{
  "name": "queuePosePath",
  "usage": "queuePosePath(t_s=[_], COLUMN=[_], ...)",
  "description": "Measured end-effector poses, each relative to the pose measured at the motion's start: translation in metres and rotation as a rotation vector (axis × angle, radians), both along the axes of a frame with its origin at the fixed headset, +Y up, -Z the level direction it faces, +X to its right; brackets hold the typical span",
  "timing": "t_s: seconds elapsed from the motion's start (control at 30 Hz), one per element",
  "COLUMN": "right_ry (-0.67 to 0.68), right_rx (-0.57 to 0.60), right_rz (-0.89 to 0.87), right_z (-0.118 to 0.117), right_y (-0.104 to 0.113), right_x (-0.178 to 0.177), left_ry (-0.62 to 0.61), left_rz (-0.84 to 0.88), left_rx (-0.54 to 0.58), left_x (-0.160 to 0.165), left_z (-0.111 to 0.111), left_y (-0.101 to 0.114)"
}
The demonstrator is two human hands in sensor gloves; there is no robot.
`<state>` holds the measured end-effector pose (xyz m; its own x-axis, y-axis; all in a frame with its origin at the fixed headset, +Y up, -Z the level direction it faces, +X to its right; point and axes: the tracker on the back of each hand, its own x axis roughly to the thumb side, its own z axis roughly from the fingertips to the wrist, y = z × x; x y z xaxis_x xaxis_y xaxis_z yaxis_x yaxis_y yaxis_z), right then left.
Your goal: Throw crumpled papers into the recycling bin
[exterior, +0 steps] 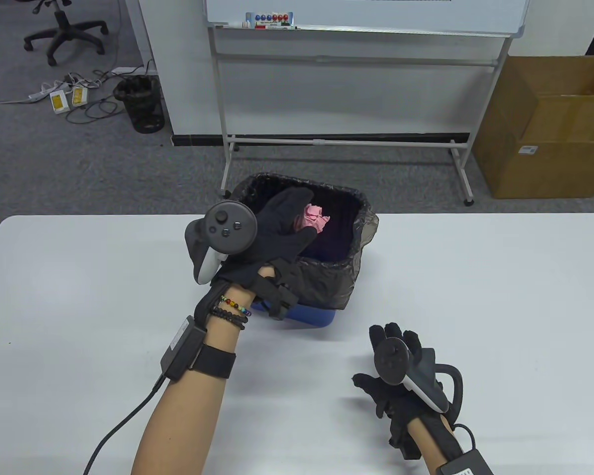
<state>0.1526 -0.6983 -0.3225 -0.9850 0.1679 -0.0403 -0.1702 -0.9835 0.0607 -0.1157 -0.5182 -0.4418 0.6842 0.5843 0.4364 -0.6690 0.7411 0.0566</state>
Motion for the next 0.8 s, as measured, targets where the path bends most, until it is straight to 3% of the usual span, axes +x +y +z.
queuePosePath(t_s=[0.33, 0.8], right_ry=[0.008, 0.053], right_rx=[0.002, -0.004], right_rz=[0.006, 0.036], right_z=[-0.001, 0.0], right_y=[-0.002, -0.007], right_x=[-0.004, -0.019], left_ry=[0.069, 0.104], left_rz=[-0.053, -0.092], left_rx=[-0.001, -0.03], left_x=[-0.026, -0.068], left_z=[0.016, 0.063], left_y=[-0.027, -0.066])
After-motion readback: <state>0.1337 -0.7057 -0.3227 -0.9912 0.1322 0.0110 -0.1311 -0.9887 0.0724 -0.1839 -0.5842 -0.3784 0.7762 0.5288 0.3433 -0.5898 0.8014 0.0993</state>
